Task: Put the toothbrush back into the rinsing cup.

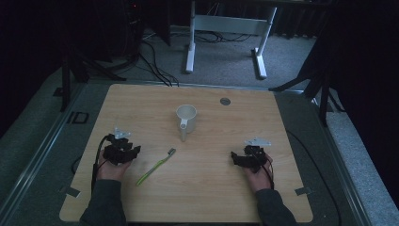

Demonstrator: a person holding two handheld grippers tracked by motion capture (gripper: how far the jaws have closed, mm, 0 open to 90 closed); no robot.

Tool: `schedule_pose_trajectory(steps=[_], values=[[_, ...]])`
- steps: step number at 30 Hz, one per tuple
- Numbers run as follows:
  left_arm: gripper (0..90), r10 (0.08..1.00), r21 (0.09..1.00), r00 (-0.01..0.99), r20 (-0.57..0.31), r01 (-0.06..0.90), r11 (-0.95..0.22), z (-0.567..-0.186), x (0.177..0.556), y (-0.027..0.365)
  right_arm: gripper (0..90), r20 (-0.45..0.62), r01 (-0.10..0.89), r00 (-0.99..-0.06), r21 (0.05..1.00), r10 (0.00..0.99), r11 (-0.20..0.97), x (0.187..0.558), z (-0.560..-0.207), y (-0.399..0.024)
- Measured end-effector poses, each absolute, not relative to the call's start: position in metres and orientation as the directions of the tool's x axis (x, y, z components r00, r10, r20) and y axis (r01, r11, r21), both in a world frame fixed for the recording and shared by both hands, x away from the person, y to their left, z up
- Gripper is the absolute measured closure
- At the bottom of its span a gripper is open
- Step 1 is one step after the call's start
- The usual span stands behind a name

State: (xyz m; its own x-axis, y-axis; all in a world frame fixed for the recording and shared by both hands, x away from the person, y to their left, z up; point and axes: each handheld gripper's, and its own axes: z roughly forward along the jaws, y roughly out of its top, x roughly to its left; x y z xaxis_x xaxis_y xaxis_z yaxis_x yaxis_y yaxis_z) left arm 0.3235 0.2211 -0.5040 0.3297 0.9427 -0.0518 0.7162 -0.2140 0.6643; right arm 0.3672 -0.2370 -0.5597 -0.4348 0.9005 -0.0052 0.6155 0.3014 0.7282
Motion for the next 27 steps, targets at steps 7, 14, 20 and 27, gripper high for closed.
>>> schedule_pose_trajectory(steps=[7, 14, 20, 27], values=[[62.1, 0.924, 0.650, 0.376, -0.067, 0.719, -0.245, -0.494, 0.328, 0.212, 21.6, -0.005, 0.615, -0.435, 0.729, 0.900, 0.301, 0.367, -0.560, -0.237], [63.6, 0.908, 0.633, 0.411, -0.085, 0.725, -0.269, -0.486, 0.333, 0.206, 21.6, -0.006, 0.616, -0.435, 0.728, 0.900, 0.302, 0.367, -0.560, -0.237], [66.3, 0.891, 0.610, 0.444, -0.095, 0.733, -0.301, -0.482, 0.338, 0.200, 21.6, -0.004, 0.617, -0.434, 0.728, 0.901, 0.301, 0.367, -0.560, -0.237], [66.9, 0.874, 0.589, 0.480, -0.073, 0.728, -0.351, -0.477, 0.342, 0.188, 21.6, -0.004, 0.617, -0.434, 0.728, 0.901, 0.300, 0.367, -0.560, -0.237]])
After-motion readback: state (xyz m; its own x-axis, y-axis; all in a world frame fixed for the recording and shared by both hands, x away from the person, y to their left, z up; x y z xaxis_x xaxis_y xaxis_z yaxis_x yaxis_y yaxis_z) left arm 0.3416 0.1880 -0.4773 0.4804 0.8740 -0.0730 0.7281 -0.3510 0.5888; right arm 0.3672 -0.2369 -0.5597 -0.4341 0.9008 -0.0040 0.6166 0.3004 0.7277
